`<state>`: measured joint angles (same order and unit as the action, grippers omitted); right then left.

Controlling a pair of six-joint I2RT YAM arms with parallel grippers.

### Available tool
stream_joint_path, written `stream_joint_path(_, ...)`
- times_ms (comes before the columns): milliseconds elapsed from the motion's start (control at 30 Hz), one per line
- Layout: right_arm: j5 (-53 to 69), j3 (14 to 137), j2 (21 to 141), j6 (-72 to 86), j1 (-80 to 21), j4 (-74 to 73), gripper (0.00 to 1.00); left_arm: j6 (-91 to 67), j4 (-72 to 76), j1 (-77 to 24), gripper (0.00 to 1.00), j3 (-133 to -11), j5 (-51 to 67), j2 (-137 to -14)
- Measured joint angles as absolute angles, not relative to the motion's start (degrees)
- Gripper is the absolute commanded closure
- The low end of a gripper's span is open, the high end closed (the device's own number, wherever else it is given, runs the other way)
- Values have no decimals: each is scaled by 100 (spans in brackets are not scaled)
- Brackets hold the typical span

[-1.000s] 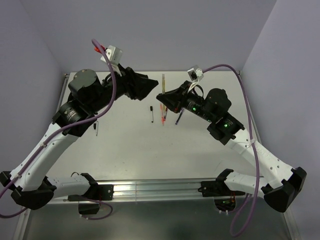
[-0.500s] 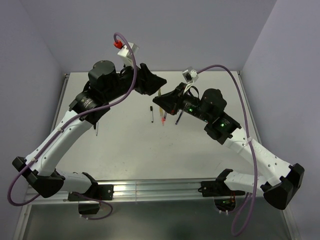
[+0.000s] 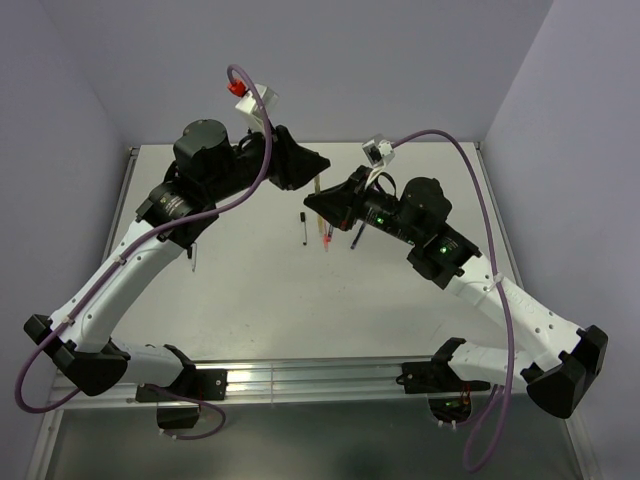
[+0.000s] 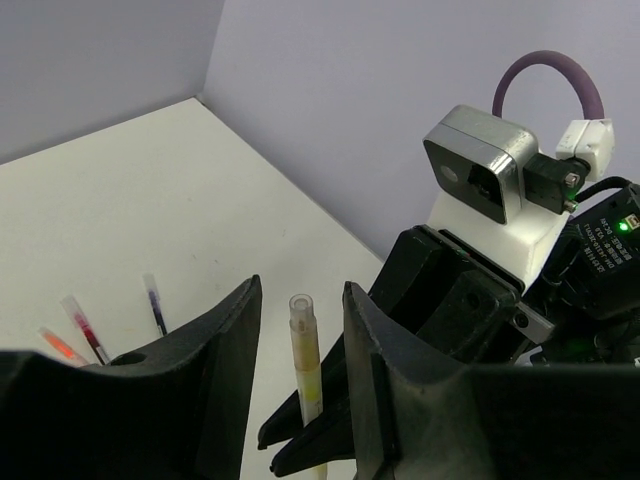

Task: Insert the pens into the pen caps
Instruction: Press the pen cap onto the pen.

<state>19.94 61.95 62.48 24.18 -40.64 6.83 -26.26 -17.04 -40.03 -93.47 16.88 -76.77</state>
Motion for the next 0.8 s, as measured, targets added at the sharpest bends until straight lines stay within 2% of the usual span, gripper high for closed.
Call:
stream_joint_path(67,1994,6195,6250,2418,-4064,683,100,-2624,-1702,-4003,60,-9347,1732,-7677)
stream_joint_path(167,1990,6195,6259,2418,-4064,683,100,-2635,-1704,-4001,71,-9347,1809,-7677)
stream_joint_path(200,1988,6202,6263,2416,-4064,681,100,-2637,-1704,-4001,80,-9347,1828,-7677)
stream_joint_path(267,1977,6215,6276,2412,-4064,681,100,-2635,-1704,-3994,90,-9347,1831,-7677)
stream_joint_path(300,1957,6230,6276,2408,-4069,672,100,-2648,-1699,-3981,100,-9347,1857,-7677)
stream_joint_path(433,1890,6235,6289,2342,-4075,648,100,-2668,-1568,-3962,100,-9236,1931,-7651)
stream_joint_path(800,1793,6235,6294,2088,-4204,163,100,-2823,-534,-3905,100,-7931,2003,-7032)
